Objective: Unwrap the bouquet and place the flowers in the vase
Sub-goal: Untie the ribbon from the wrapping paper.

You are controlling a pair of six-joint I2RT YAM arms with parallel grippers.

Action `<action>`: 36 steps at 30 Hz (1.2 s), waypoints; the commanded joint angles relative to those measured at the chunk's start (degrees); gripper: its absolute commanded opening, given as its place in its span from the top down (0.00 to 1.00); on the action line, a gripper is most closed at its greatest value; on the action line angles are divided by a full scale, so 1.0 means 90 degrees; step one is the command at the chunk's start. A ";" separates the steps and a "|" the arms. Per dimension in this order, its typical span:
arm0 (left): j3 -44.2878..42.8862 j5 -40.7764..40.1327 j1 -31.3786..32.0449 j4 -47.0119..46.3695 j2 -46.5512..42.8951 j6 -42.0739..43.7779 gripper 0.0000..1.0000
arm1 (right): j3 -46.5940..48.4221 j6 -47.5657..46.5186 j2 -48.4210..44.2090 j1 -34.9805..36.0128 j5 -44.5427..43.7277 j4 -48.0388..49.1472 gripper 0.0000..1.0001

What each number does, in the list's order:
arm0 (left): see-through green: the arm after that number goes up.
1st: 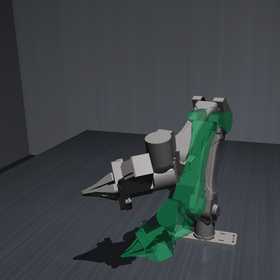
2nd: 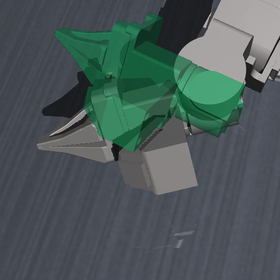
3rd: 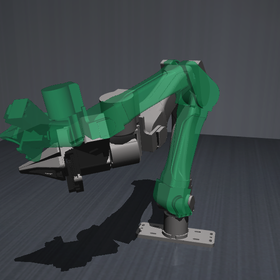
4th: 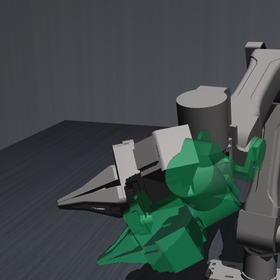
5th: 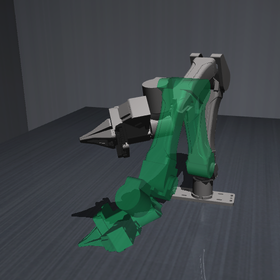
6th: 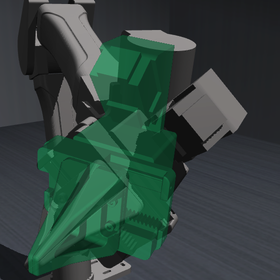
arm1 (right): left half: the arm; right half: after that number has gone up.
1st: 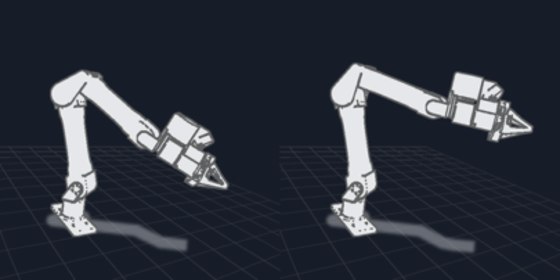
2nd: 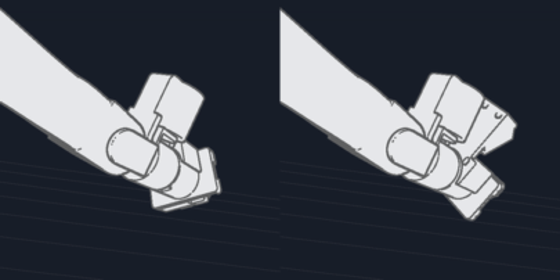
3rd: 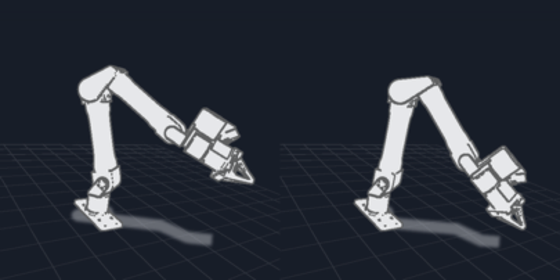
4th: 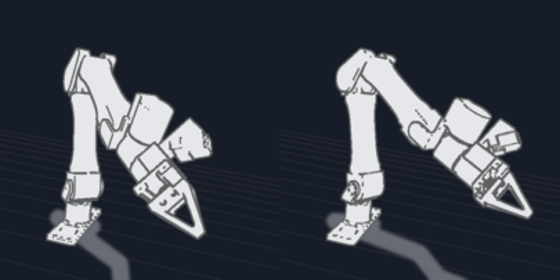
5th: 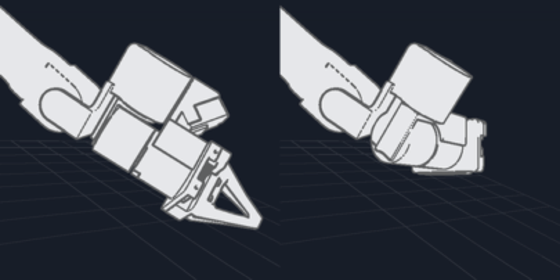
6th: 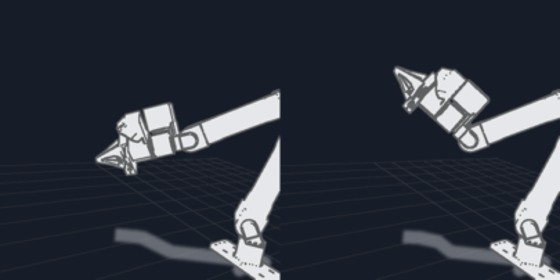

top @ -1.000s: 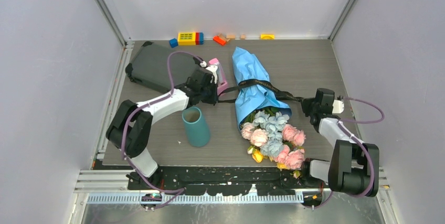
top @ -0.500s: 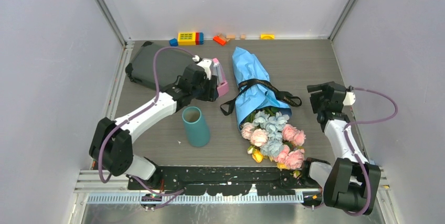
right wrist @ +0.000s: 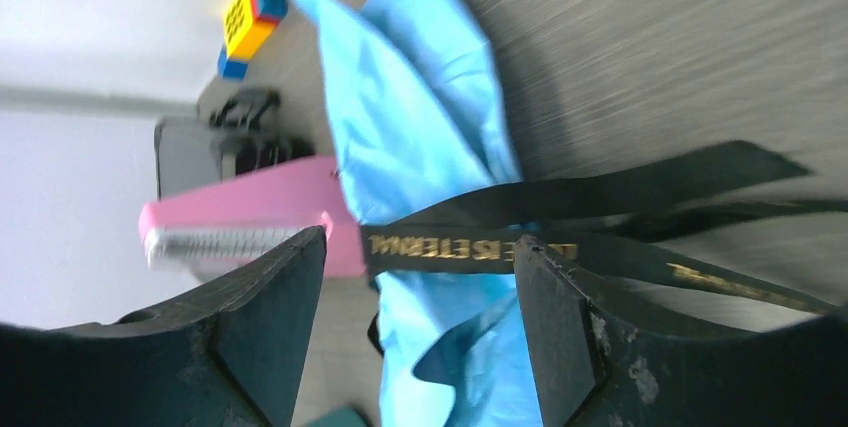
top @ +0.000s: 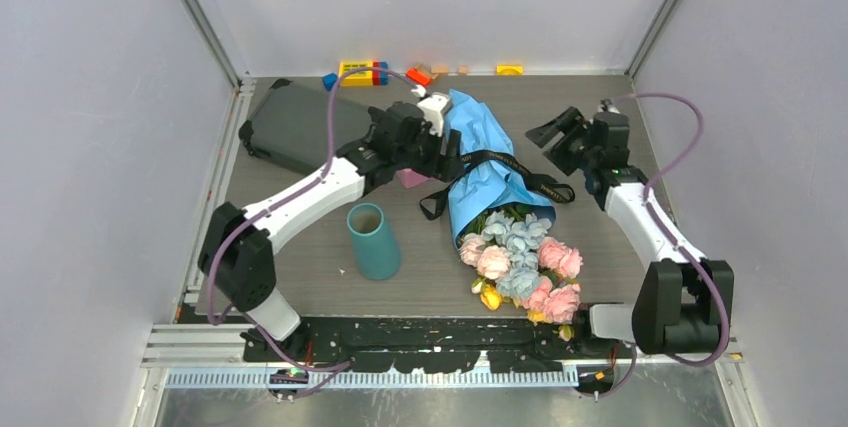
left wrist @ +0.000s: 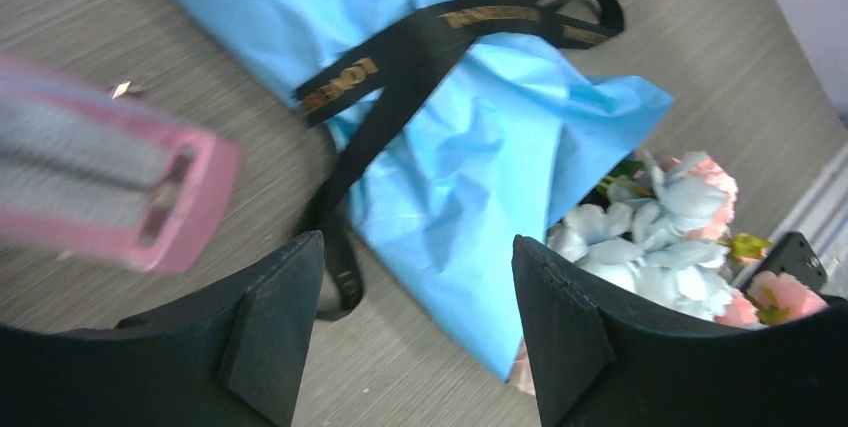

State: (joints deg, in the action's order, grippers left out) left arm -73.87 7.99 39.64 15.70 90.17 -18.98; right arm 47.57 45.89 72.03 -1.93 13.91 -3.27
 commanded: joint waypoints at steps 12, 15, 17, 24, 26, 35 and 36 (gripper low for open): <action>-0.1408 0.0587 0.0195 -0.0647 0.2022 0.0257 0.28 | 0.1404 -0.1828 0.1140 0.1976 -0.1124 -0.0616 0.24; -0.1524 0.0494 0.0195 -0.0613 0.2215 0.0337 0.28 | 0.1525 -0.1979 0.1291 0.2082 -0.1378 -0.0777 0.24; -0.1517 0.0383 0.0195 -0.0643 0.2259 0.0372 0.29 | 0.1597 -0.2079 0.1380 0.2163 -0.1474 -0.0851 0.24; -0.1459 0.0376 0.0195 -0.0802 0.2387 0.0459 0.31 | 0.1870 -0.2185 0.1766 0.2371 -0.1446 -0.1106 0.34; -0.1461 0.0369 0.0195 -0.0845 0.2414 0.0450 0.34 | 0.1903 -0.2188 0.1849 0.2427 -0.1469 -0.1128 0.34; -0.1507 0.0371 0.0195 -0.1102 0.2579 0.0459 0.48 | 0.1942 -0.2026 0.1886 0.2490 -0.1828 -0.1237 0.45; -0.1509 0.0351 0.0195 -0.1105 0.2592 0.0459 0.49 | 0.1937 -0.2014 0.1864 0.2490 -0.1868 -0.1258 0.46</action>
State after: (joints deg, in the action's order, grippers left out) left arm -84.95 11.60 41.60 9.47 113.10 -15.81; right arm 62.50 27.40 89.65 20.16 0.49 -14.68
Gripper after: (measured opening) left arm 0.534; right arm 0.563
